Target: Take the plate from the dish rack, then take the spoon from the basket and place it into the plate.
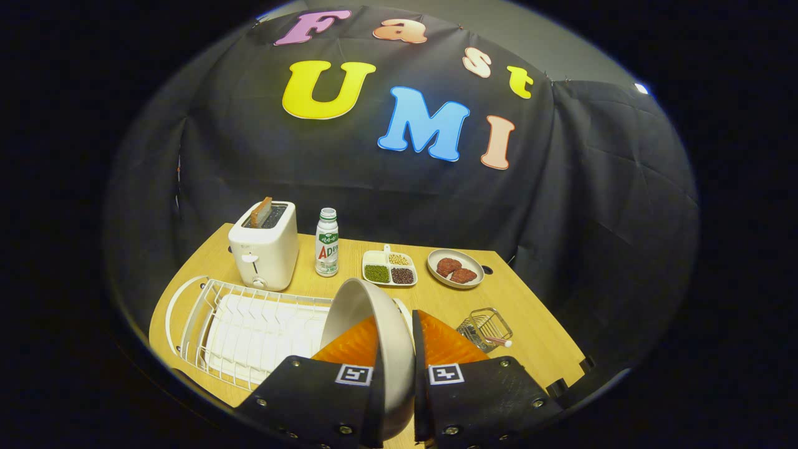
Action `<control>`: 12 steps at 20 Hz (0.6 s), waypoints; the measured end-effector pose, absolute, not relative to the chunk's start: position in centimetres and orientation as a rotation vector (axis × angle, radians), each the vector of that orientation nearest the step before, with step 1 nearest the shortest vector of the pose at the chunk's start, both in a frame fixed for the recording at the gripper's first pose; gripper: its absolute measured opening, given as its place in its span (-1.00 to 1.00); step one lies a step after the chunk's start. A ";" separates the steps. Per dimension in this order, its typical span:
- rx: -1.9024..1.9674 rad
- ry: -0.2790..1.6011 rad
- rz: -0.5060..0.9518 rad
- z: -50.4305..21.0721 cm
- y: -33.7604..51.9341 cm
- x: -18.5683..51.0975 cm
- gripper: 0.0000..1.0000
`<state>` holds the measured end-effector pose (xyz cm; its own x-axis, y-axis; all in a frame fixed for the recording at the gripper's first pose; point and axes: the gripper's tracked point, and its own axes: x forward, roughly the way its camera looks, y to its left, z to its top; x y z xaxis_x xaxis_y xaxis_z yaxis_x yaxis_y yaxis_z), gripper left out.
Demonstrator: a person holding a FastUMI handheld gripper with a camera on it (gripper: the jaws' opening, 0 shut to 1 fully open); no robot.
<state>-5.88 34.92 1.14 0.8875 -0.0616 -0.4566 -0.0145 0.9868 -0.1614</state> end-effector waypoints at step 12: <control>-0.181 0.558 0.056 -3.1 31.7 -16.9 -0.63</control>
<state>-16.87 31.74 -3.06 0.8472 0.0038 -0.5312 -0.1017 0.9826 -0.1553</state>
